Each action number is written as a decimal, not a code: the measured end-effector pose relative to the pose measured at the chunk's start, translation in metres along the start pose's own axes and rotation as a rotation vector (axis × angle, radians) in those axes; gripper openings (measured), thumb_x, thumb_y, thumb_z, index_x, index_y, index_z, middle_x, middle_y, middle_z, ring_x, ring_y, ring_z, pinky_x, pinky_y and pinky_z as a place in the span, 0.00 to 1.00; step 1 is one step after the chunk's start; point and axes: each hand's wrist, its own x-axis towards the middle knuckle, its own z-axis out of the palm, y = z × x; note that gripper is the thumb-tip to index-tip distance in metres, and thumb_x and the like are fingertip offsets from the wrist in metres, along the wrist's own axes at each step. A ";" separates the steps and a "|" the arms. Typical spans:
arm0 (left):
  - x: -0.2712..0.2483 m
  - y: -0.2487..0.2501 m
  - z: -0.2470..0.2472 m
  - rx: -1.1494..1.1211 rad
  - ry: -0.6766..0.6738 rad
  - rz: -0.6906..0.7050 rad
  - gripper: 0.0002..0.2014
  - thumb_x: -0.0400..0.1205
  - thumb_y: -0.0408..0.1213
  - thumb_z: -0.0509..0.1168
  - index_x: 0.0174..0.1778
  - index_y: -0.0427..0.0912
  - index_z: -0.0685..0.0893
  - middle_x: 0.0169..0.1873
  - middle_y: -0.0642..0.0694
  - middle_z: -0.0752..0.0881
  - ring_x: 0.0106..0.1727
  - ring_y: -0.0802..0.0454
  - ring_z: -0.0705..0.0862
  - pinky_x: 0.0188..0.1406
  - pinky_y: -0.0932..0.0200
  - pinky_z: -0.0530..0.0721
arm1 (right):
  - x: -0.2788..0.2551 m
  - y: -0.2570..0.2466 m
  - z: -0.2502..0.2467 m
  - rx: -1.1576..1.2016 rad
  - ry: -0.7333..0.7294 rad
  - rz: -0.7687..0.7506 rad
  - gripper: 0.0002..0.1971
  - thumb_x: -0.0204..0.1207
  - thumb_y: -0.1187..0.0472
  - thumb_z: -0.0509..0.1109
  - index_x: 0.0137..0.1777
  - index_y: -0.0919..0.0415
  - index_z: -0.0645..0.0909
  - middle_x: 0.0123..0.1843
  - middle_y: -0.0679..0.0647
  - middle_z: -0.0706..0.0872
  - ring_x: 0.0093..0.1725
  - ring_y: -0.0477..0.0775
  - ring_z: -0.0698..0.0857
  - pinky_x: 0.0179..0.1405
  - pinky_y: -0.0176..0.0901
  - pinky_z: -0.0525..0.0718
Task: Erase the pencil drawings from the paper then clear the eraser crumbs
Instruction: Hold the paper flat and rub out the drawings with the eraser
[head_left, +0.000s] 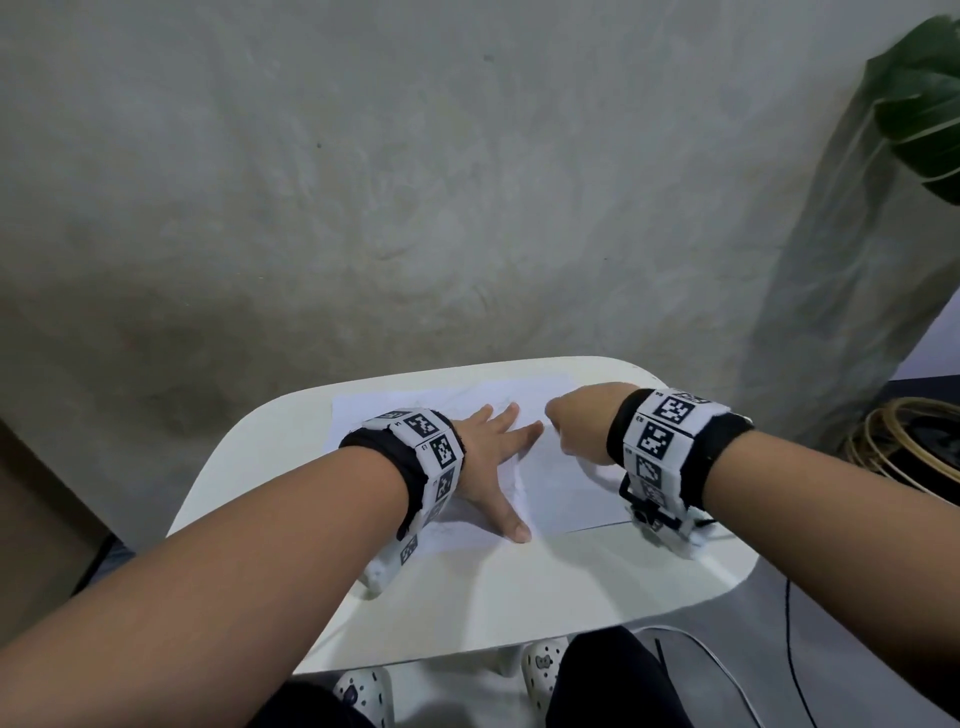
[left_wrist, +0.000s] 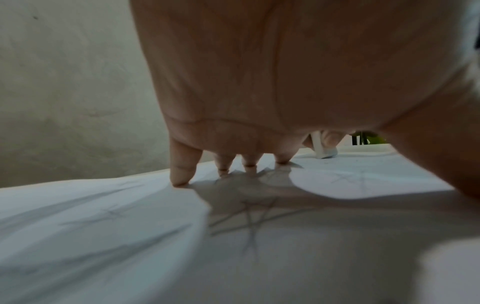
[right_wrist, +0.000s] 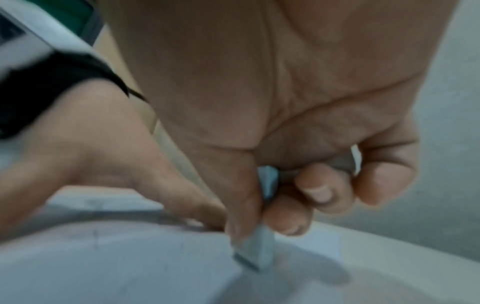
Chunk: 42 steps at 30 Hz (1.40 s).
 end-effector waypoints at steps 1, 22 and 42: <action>-0.001 -0.002 0.001 -0.004 0.005 0.002 0.65 0.65 0.72 0.73 0.83 0.61 0.29 0.83 0.55 0.27 0.85 0.49 0.30 0.81 0.27 0.46 | -0.001 0.002 0.000 0.002 -0.002 0.004 0.13 0.79 0.62 0.67 0.63 0.60 0.78 0.51 0.52 0.83 0.46 0.54 0.77 0.43 0.43 0.72; -0.008 -0.030 0.014 0.014 -0.014 -0.091 0.66 0.65 0.72 0.72 0.80 0.64 0.24 0.81 0.58 0.24 0.84 0.47 0.28 0.81 0.28 0.44 | -0.034 -0.052 0.004 -0.067 -0.016 -0.270 0.14 0.77 0.63 0.69 0.62 0.58 0.74 0.47 0.49 0.84 0.44 0.55 0.81 0.32 0.40 0.73; -0.011 -0.029 0.012 -0.015 0.005 -0.082 0.65 0.66 0.71 0.72 0.81 0.64 0.26 0.82 0.58 0.26 0.84 0.48 0.29 0.81 0.28 0.45 | -0.019 -0.044 -0.013 0.035 -0.012 -0.155 0.16 0.82 0.61 0.64 0.68 0.60 0.76 0.55 0.52 0.85 0.49 0.55 0.81 0.38 0.41 0.74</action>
